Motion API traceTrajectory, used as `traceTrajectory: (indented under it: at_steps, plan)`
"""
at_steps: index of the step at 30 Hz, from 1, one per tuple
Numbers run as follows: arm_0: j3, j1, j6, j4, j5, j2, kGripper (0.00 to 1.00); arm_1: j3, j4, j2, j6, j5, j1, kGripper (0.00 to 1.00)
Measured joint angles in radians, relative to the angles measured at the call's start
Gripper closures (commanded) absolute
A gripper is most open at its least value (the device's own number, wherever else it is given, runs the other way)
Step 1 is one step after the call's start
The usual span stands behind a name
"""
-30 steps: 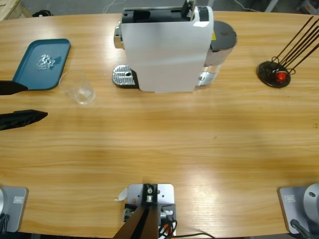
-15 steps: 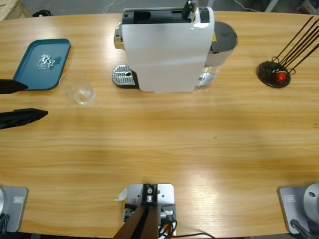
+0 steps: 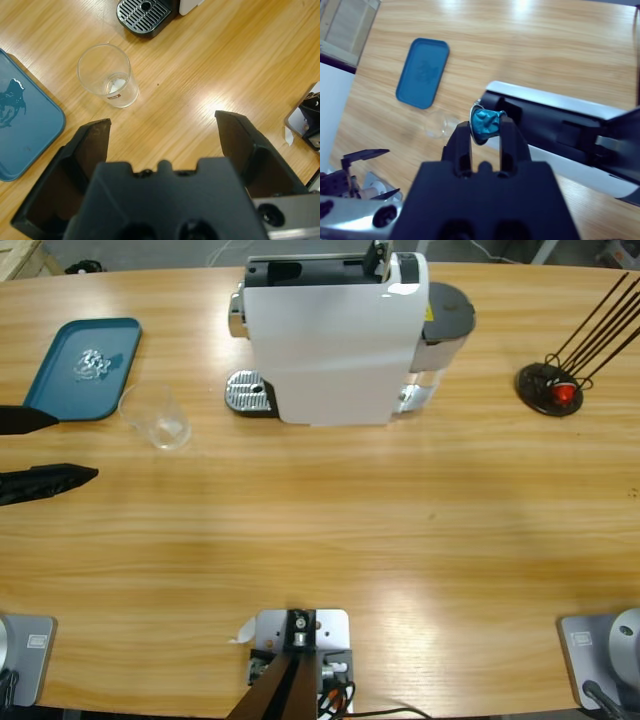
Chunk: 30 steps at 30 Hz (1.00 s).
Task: Pour coffee
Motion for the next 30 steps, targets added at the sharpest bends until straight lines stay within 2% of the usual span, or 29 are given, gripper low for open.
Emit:
traceTrajectory:
  at_steps: [5,15,23,30]
  plan:
    - [0.000,0.000,0.000,0.000,0.000,0.000,0.092,-0.087,0.050,0.044,0.022,-0.066,0.056,0.915]
    - [0.010,0.000,0.000,0.000,0.000,0.000,0.092,-0.110,0.120,0.089,0.221,-0.184,0.092,0.914]
    - [0.033,0.000,0.000,-0.013,0.000,-0.001,0.092,-0.110,0.132,0.122,0.318,-0.194,0.092,0.913]
    - [0.033,0.000,0.000,-0.020,0.000,-0.002,0.092,-0.115,0.131,0.127,0.339,-0.198,0.092,0.912]
